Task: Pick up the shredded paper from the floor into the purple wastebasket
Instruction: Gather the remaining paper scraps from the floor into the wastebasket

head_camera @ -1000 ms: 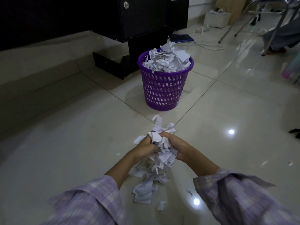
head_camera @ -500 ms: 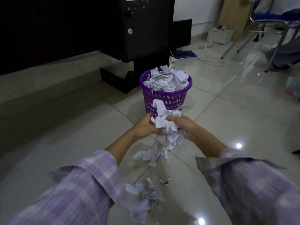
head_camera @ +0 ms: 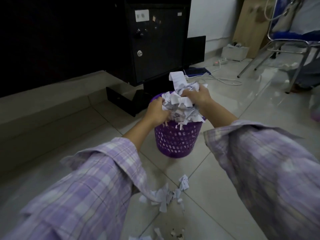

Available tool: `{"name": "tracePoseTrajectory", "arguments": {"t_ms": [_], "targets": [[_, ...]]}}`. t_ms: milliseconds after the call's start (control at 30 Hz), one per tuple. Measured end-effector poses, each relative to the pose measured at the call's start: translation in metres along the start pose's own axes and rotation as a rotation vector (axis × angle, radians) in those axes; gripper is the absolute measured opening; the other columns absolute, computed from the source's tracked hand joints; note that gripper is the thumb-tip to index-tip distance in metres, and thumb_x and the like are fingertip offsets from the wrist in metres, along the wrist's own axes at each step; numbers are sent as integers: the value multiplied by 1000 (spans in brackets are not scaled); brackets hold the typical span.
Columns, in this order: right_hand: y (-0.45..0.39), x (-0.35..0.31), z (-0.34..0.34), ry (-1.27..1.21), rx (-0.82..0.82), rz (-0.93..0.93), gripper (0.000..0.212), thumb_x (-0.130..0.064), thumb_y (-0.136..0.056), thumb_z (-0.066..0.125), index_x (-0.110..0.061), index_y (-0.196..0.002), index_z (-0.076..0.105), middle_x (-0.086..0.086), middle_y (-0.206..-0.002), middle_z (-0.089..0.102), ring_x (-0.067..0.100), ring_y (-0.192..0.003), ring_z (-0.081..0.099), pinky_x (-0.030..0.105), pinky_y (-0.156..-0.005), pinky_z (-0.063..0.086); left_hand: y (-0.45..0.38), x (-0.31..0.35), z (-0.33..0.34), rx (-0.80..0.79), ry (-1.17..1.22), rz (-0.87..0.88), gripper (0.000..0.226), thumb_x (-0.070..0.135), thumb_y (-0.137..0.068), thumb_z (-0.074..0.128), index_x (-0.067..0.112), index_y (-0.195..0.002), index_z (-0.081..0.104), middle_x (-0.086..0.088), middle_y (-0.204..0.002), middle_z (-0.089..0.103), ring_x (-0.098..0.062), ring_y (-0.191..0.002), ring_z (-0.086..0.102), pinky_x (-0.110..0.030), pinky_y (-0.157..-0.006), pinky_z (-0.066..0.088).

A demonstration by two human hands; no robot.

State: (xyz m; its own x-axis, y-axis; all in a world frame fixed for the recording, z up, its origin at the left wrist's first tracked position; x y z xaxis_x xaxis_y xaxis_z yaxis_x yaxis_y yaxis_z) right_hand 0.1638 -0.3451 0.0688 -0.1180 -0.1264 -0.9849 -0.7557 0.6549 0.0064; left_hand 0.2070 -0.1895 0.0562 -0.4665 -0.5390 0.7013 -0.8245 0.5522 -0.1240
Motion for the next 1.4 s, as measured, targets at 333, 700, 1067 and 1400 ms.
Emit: {"name": "tracePoseTrajectory", "arguments": {"t_ms": [333,700,1067,1400], "targets": [[-57,26,40,471,49,-271,44,-11,-85,63,-8,-126,50,22,-118,52,35,-111,50,27,-76,32,-58,-41,26,-79,-256,6,48,19,-97,43,6,-141,29,-15,-147,31,-34,-135,31,-48,-110,29],[-79,90,77,1106,-264,-377,47,-20,-89,60,-12,-134,48,21,-132,48,36,-120,48,40,-99,36,-78,-63,46,-43,-243,137,62,27,-101,37,17,-153,4,-2,-161,9,-20,-148,9,-45,-120,4],[-58,85,78,1065,-635,-82,53,-22,-98,33,-16,-149,24,10,-157,18,29,-147,2,46,-117,-5,-85,-55,63,-244,-456,124,46,22,-104,12,13,-144,34,-11,-147,42,-29,-142,28,-36,-117,12],[-62,76,55,759,-763,60,44,-8,-88,53,-13,-130,45,10,-128,54,23,-114,56,32,-96,48,-84,-51,70,-273,-539,36,53,34,-103,2,24,-149,26,-9,-148,42,-27,-141,32,-45,-114,18]]}}
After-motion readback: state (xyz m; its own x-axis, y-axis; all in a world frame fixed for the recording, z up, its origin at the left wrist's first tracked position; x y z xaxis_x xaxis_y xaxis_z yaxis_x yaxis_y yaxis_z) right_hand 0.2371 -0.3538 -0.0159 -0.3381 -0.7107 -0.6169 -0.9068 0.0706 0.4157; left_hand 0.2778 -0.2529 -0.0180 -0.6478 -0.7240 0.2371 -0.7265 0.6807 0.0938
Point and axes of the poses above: each hand's wrist, its own y-axis away from the middle knuckle, its own z-axis out of the palm, x = y × z, the point moved 4 cm from there along -y, towards the middle knuckle
